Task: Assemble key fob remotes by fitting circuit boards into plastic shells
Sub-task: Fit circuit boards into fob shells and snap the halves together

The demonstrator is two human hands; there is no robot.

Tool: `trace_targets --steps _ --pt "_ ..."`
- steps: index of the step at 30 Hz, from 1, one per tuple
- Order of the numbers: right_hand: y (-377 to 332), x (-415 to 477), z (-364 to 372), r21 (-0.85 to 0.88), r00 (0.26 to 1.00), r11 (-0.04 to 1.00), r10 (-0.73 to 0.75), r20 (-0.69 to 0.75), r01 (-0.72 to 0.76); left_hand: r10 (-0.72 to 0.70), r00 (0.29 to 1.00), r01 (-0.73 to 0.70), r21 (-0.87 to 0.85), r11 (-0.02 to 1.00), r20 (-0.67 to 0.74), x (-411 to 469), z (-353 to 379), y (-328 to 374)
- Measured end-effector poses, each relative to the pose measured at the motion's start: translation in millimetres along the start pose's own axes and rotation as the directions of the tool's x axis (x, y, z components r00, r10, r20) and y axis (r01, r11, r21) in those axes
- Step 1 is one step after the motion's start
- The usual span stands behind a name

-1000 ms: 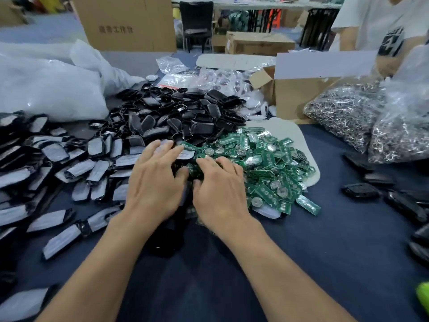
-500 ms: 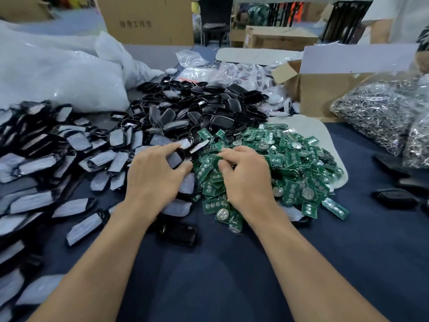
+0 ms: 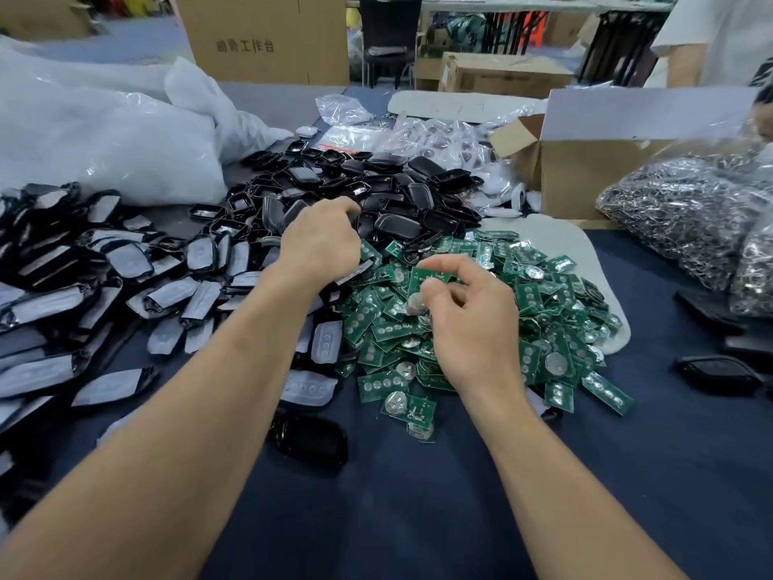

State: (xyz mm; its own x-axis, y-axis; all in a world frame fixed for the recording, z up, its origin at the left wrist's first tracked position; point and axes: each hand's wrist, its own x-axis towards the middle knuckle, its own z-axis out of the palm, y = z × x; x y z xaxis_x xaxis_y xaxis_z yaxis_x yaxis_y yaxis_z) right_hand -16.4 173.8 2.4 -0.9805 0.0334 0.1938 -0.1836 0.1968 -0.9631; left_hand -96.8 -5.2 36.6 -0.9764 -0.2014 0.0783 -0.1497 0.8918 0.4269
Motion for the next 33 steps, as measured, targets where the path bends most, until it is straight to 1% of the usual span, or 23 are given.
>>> trace_targets --steps 2,3,4,7,9,13,15,17,19,20,22,24,26,28,31,33 --pt "1.1 0.8 -2.1 -0.003 1.000 1.000 -0.012 0.014 0.012 0.015 0.999 -0.022 0.149 0.989 0.049 11.6 -0.9 -1.3" --pt "1.6 1.1 -2.3 -0.001 1.000 1.000 -0.016 0.014 0.016 0.019 0.999 -0.029 0.186 0.982 0.051 15.5 -1.1 -1.8" --pt "1.4 1.2 -2.4 0.002 1.000 1.000 -0.013 0.009 0.013 0.019 0.999 -0.026 0.187 0.982 0.038 18.2 -1.4 -2.1" --pt "-1.1 0.3 -1.6 0.028 1.000 1.000 0.007 0.014 -0.008 -0.030 0.999 0.032 0.100 0.994 -0.022 18.3 -1.1 -6.2" --pt "-1.1 -0.1 -2.2 0.053 1.000 0.998 0.015 0.018 -0.016 -0.052 0.999 0.053 0.066 0.996 -0.015 14.8 -0.2 -10.2" --pt "1.2 -1.2 -1.4 0.003 1.000 1.000 -0.013 -0.010 0.013 -0.057 0.998 0.057 0.014 0.998 0.024 12.0 -1.2 -15.8" --pt "1.8 -0.8 -1.8 -0.042 0.998 0.998 -0.053 -0.046 0.051 -0.085 0.996 0.084 -0.052 0.995 -0.012 12.8 -3.4 -18.0" --pt "2.1 0.3 -3.0 -0.053 0.994 0.996 -0.076 -0.074 0.072 -0.126 0.991 0.117 -0.165 0.979 -0.051 10.7 -5.9 -20.8" --pt "2.6 1.4 -4.5 -0.027 0.995 0.998 -0.058 -0.081 0.056 -0.152 0.985 0.116 -0.341 0.933 -0.080 5.2 -8.6 -23.7" --pt "3.0 1.8 -4.9 -0.013 0.996 0.999 -0.046 -0.079 0.045 -0.166 0.981 0.109 -0.436 0.893 -0.096 1.1 -9.8 -24.8" --pt "3.4 2.0 -5.9 0.003 0.996 0.999 -0.039 -0.076 0.040 -0.203 0.972 0.089 -0.613 0.785 -0.119 -10.7 -12.5 -24.1" --pt "2.0 0.9 -7.0 0.015 0.996 0.999 -0.047 -0.069 0.048 -0.231 0.967 0.078 -0.730 0.679 -0.112 -25.2 -13.7 -18.7" --pt "0.4 -0.7 -7.3 0.020 0.997 0.998 -0.053 -0.053 0.054 -0.234 0.970 0.088 -0.804 0.588 -0.065 -43.7 -14.5 -10.3" --pt "-0.1 -2.9 -7.6 0.031 0.998 0.998 -0.044 -0.042 0.046 -0.209 0.978 0.124 -0.843 0.523 0.014 -63.9 -13.5 -4.0" --pt "0.4 -7.9 -9.4 0.098 0.999 0.995 -0.013 -0.037 0.016 -0.099 0.987 0.158 -0.881 0.446 0.127 -90.8 -6.1 1.4" --pt "0.2 -11.8 -11.6 0.159 0.999 0.987 0.008 -0.032 -0.003 -0.019 0.989 0.140 -0.890 0.435 0.147 -102.2 3.6 5.0"
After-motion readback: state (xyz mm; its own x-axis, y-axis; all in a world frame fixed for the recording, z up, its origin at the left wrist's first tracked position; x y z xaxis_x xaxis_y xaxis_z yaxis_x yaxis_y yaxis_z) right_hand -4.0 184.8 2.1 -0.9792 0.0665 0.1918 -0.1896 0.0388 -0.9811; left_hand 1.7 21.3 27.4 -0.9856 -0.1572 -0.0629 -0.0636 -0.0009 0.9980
